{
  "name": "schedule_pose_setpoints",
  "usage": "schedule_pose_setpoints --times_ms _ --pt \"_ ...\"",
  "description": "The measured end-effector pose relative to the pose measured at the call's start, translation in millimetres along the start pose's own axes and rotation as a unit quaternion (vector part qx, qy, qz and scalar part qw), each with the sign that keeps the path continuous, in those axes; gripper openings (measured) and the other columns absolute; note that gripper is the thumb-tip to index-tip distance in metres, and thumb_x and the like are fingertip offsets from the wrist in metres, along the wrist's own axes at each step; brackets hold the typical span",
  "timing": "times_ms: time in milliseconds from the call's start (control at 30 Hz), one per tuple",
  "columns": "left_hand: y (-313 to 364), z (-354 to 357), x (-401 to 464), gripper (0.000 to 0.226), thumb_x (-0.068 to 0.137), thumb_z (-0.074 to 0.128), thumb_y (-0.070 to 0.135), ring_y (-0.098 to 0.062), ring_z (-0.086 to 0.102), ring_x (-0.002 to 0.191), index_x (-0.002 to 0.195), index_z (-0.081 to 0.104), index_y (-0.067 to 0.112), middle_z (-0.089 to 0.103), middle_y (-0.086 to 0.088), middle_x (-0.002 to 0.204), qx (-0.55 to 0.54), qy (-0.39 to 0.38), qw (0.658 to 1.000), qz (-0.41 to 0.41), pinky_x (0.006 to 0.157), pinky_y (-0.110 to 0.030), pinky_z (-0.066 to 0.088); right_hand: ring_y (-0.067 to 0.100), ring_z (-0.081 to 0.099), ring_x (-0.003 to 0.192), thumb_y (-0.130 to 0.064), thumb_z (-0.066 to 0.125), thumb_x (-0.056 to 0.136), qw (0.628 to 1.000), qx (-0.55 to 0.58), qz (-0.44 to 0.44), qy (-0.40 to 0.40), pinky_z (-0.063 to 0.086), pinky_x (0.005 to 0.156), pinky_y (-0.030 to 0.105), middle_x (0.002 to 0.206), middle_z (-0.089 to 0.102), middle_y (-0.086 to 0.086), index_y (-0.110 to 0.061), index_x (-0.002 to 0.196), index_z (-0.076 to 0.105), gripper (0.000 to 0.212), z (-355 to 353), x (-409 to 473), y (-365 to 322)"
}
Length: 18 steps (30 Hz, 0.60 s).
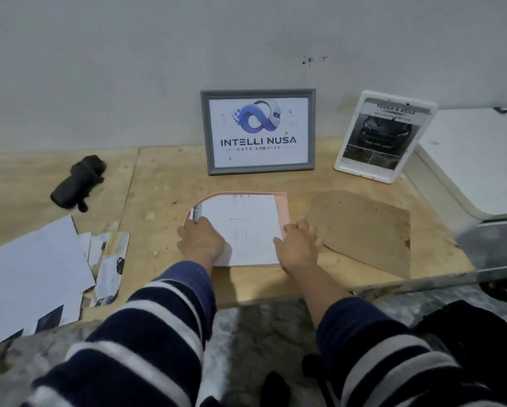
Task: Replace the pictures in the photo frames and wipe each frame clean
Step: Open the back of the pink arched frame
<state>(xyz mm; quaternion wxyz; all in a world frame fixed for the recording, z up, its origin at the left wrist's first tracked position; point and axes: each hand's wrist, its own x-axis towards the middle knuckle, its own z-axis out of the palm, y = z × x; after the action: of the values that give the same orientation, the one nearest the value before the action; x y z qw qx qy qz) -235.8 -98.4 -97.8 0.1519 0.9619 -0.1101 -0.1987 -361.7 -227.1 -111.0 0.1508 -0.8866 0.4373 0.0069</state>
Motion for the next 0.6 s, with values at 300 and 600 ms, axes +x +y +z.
schedule_pose_setpoints --times_ms 300,600 --pt "-14.9 5.4 3.0 0.041 0.091 0.054 0.023 -0.031 0.034 0.124 0.131 0.045 0.018 0.036 -0.011 0.139 0.019 -0.018 0.999 0.020 0.097 -0.042 0.038 0.024 0.034 0.130 -0.044 0.052 0.092 0.995 0.054 0.079 -0.017 0.029 0.105 0.042 0.134 0.047 0.000 -0.020 0.119 0.058 0.037 11.4 6.1 -11.8" --pt "-15.7 7.0 5.7 0.040 0.092 0.053 0.027 -0.032 0.033 0.124 0.130 0.045 0.018 0.035 -0.010 0.140 0.021 -0.021 0.999 0.019 0.096 -0.040 0.038 0.018 0.050 0.074 -0.010 0.040 0.097 0.919 0.355 0.154 -0.072 0.036 0.056 0.026 0.095 0.051 0.000 -0.014 0.103 0.054 0.016 -0.6 11.9 -20.7"
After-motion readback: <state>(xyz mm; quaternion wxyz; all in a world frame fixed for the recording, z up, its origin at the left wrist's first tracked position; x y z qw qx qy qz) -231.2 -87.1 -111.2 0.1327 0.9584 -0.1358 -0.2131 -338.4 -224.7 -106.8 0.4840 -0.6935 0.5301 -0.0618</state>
